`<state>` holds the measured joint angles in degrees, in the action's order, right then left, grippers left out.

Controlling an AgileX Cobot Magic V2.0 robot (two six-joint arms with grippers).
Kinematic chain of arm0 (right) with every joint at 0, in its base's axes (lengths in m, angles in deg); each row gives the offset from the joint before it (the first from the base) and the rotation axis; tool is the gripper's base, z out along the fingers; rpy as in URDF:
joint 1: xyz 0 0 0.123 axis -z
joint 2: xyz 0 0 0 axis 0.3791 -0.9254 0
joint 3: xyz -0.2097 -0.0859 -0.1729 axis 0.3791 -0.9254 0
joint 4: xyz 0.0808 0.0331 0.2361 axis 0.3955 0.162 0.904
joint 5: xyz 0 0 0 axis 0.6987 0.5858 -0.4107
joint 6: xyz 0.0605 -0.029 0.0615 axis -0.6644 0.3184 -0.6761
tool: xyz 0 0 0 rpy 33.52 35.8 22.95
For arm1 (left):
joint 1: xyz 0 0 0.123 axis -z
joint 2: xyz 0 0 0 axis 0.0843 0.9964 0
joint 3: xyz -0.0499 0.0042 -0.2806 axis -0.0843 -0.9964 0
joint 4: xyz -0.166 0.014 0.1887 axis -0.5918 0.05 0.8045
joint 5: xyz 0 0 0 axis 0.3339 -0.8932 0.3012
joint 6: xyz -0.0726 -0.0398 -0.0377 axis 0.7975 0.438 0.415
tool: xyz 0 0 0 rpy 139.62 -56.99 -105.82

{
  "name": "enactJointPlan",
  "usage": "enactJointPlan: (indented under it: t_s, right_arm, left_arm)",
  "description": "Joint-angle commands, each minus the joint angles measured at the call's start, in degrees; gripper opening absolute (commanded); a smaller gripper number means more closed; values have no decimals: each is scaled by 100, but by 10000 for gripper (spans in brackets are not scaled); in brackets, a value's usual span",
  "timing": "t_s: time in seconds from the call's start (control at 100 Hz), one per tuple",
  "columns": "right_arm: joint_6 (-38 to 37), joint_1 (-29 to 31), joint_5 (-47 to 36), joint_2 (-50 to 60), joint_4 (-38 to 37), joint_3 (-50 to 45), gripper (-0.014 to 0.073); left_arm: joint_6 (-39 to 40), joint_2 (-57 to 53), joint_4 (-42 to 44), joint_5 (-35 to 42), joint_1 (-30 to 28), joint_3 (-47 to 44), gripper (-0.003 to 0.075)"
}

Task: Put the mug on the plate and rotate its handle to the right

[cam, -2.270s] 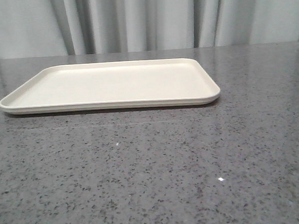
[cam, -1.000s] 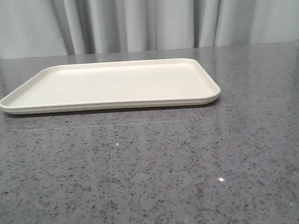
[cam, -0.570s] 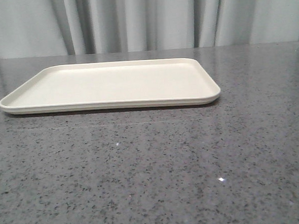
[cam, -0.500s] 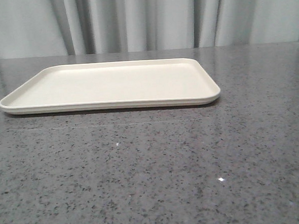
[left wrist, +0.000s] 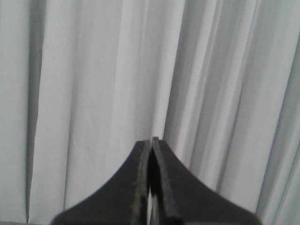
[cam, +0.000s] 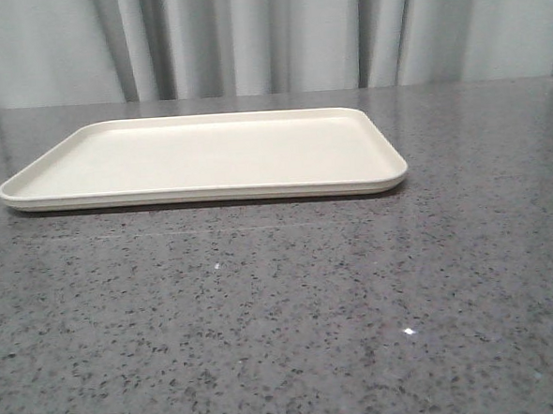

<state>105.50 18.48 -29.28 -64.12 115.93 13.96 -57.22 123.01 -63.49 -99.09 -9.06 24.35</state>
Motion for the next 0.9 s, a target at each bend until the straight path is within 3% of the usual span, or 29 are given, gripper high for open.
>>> enactJointPlan:
  t_s: [0.0,0.21,0.65,0.89]
  right_arm:
    - [44,1,-423,-88,-64,204,178]
    - [44,1,-476,-88,-64,204,178]
    - [44,1,-599,-88,-64,204,181]
    - [38,1,-599,-88,72,204,341]
  left_arm:
    - [15,231,46,-58,-46,405,-17]
    - [31,496,71,-506,-219,800,31]
    - [81,828,134,-867,-535,1179,400]
    - [81,828,257,-972,-668,1202,421]
